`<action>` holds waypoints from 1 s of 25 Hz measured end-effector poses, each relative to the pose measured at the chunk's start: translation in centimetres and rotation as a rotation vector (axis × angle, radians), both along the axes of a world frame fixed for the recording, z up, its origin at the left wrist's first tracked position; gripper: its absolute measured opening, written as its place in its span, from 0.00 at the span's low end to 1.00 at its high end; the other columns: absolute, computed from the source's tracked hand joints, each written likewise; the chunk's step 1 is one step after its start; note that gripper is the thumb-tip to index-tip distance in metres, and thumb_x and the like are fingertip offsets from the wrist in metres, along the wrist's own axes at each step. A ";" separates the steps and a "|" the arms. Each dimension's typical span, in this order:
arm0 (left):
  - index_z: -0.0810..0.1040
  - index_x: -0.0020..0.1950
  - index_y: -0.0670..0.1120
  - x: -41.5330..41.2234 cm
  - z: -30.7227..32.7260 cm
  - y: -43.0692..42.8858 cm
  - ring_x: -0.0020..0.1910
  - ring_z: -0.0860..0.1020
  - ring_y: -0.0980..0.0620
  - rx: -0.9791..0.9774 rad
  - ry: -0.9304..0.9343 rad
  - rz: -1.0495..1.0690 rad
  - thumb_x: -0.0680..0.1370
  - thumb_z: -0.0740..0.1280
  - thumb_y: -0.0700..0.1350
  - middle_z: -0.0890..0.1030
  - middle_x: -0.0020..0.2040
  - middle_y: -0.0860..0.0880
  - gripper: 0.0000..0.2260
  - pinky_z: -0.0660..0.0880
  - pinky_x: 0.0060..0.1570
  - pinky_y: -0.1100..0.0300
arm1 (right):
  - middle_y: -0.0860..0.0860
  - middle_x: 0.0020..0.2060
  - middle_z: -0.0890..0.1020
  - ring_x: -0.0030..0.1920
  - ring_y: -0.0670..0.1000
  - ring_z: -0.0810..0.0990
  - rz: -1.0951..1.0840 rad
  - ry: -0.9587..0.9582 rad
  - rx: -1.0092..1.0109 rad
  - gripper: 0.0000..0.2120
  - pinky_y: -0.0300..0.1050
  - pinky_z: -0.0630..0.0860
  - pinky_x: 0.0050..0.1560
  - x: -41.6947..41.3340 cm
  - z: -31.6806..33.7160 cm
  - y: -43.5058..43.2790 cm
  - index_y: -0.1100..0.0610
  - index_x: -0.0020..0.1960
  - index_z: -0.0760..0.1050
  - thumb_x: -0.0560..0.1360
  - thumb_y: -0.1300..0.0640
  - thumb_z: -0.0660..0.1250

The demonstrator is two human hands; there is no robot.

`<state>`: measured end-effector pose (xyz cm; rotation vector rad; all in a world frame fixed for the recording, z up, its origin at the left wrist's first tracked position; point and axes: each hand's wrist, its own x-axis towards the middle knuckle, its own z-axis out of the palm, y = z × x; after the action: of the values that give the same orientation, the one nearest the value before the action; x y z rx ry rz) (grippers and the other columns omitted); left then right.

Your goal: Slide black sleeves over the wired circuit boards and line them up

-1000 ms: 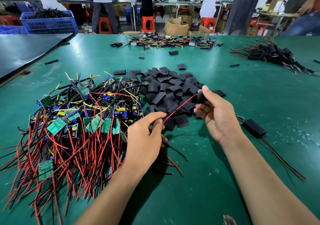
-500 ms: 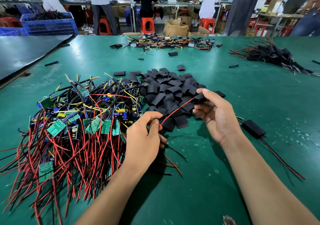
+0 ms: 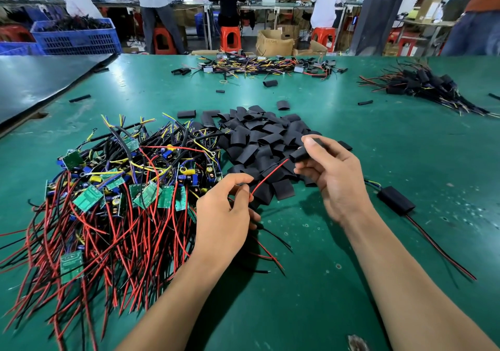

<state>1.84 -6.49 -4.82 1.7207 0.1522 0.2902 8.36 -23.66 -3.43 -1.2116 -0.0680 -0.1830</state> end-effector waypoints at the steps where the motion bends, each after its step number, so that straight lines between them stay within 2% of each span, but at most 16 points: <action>1: 0.81 0.51 0.49 0.0 0.0 0.0 0.28 0.82 0.49 0.011 -0.005 0.000 0.81 0.63 0.37 0.80 0.39 0.48 0.10 0.81 0.29 0.55 | 0.54 0.39 0.84 0.32 0.51 0.81 -0.006 -0.022 -0.033 0.02 0.42 0.80 0.39 -0.1 -0.2 0.3 0.53 0.46 0.85 0.74 0.56 0.75; 5: 0.81 0.50 0.51 0.0 -0.1 0.0 0.29 0.83 0.49 0.020 -0.008 0.004 0.81 0.63 0.38 0.80 0.37 0.49 0.10 0.81 0.30 0.53 | 0.54 0.39 0.84 0.33 0.53 0.82 -0.019 -0.046 -0.071 0.09 0.44 0.81 0.42 0.0 -0.6 0.6 0.53 0.46 0.85 0.69 0.50 0.78; 8: 0.81 0.50 0.50 0.1 -0.1 0.0 0.29 0.83 0.49 0.013 -0.015 0.003 0.81 0.64 0.38 0.80 0.38 0.49 0.09 0.79 0.28 0.58 | 0.52 0.38 0.84 0.34 0.53 0.83 -0.013 -0.051 -0.101 0.08 0.44 0.81 0.42 0.0 -0.7 0.5 0.52 0.46 0.85 0.69 0.49 0.77; 11: 0.82 0.50 0.50 -0.1 -0.1 0.0 0.31 0.83 0.49 0.034 -0.044 -0.032 0.80 0.66 0.39 0.82 0.38 0.50 0.08 0.80 0.30 0.58 | 0.50 0.37 0.85 0.34 0.51 0.83 0.000 -0.083 -0.271 0.09 0.43 0.81 0.40 -0.4 -1.0 1.1 0.50 0.45 0.84 0.69 0.47 0.77; 13: 0.82 0.50 0.50 -0.1 0.0 -0.1 0.33 0.83 0.49 0.041 -0.062 -0.061 0.80 0.66 0.39 0.83 0.39 0.51 0.07 0.82 0.33 0.56 | 0.51 0.35 0.85 0.32 0.50 0.82 0.036 -0.052 -0.356 0.13 0.47 0.81 0.37 -0.7 -1.2 1.8 0.52 0.46 0.82 0.68 0.45 0.78; 15: 0.82 0.50 0.49 -0.1 0.1 0.1 0.34 0.84 0.49 0.005 -0.057 -0.073 0.80 0.66 0.40 0.84 0.40 0.50 0.06 0.82 0.33 0.54 | 0.51 0.32 0.83 0.30 0.50 0.80 0.084 0.032 -0.267 0.18 0.51 0.79 0.36 -0.7 -1.4 2.4 0.52 0.48 0.80 0.65 0.44 0.79; 18: 0.82 0.50 0.46 0.0 0.2 0.2 0.34 0.84 0.48 -0.121 -0.029 -0.102 0.81 0.66 0.39 0.84 0.41 0.47 0.05 0.82 0.33 0.54 | 0.50 0.30 0.79 0.28 0.49 0.74 0.196 0.101 -0.100 0.15 0.47 0.70 0.35 -0.4 -1.7 2.6 0.50 0.43 0.81 0.64 0.44 0.81; 22: 0.81 0.51 0.43 0.0 0.0 -0.1 0.34 0.84 0.47 -0.219 -0.016 -0.126 0.80 0.66 0.37 0.84 0.41 0.44 0.05 0.82 0.33 0.54 | 0.53 0.27 0.75 0.26 0.48 0.68 0.182 0.052 -0.285 0.13 0.40 0.67 0.30 -0.8 -2.1 3.1 0.51 0.36 0.80 0.67 0.43 0.78; 25: 0.81 0.51 0.43 0.1 -0.2 -0.3 0.36 0.85 0.45 -0.245 -0.005 -0.138 0.80 0.67 0.37 0.84 0.41 0.45 0.04 0.83 0.35 0.54 | 0.51 0.26 0.74 0.23 0.47 0.65 0.113 0.075 -0.239 0.13 0.37 0.64 0.24 -0.6 -1.9 3.2 0.50 0.32 0.77 0.70 0.48 0.78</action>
<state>1.94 -6.80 -4.99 1.4792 0.0617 0.1666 7.72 -20.46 -5.34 -1.4475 -0.0951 -0.0308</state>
